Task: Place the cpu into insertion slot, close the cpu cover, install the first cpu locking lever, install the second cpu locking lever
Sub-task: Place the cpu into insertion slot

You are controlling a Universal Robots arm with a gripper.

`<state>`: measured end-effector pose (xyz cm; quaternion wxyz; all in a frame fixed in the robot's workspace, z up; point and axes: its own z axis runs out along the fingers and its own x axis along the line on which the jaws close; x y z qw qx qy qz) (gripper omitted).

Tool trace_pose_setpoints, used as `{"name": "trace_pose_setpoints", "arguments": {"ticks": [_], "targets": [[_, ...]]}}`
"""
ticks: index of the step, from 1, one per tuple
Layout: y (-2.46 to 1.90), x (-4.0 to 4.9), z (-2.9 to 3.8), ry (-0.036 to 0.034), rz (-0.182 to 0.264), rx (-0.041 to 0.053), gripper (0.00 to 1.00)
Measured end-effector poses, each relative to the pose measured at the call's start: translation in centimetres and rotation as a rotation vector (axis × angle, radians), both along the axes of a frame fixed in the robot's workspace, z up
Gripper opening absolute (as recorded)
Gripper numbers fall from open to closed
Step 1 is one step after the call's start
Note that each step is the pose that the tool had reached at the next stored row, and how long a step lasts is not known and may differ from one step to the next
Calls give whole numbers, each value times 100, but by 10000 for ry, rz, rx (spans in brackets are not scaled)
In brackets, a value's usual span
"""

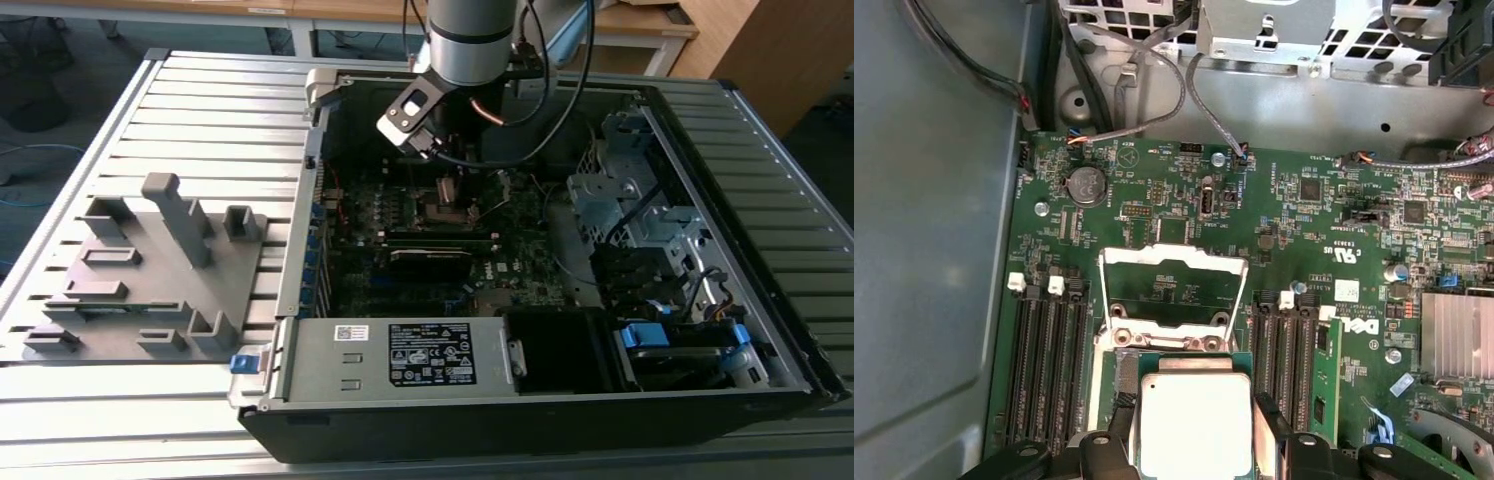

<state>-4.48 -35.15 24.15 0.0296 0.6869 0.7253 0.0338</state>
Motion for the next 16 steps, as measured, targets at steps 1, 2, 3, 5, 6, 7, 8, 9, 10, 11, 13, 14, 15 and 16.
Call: {"name": "trace_pose_setpoints", "arguments": {"ticks": [1,2,3,5,6,7,8,9,10,11,13,14,15,16], "targets": [[0,0,0,0,-60,0,54],[0,0,-1,0,-139,1,54],[0,0,-1,0,-214,0,54],[0,-7,0,1,-283,-2,54],[0,-16,-3,0,-293,-1,54],[0,-26,-5,0,-303,-1,54],[1,-33,-10,0,-317,0,54],[1,-40,-17,-1,-333,1,54],[1,-45,-24,0,-352,0,54],[1,-51,-34,1,-377,0,54],[1,-58,-55,4,-414,0,54],[1,-59,-63,8,-428,-1,54],[1,-59,-73,13,-442,-1,54],[1,-60,-85,18,-457,-1,54]]}}
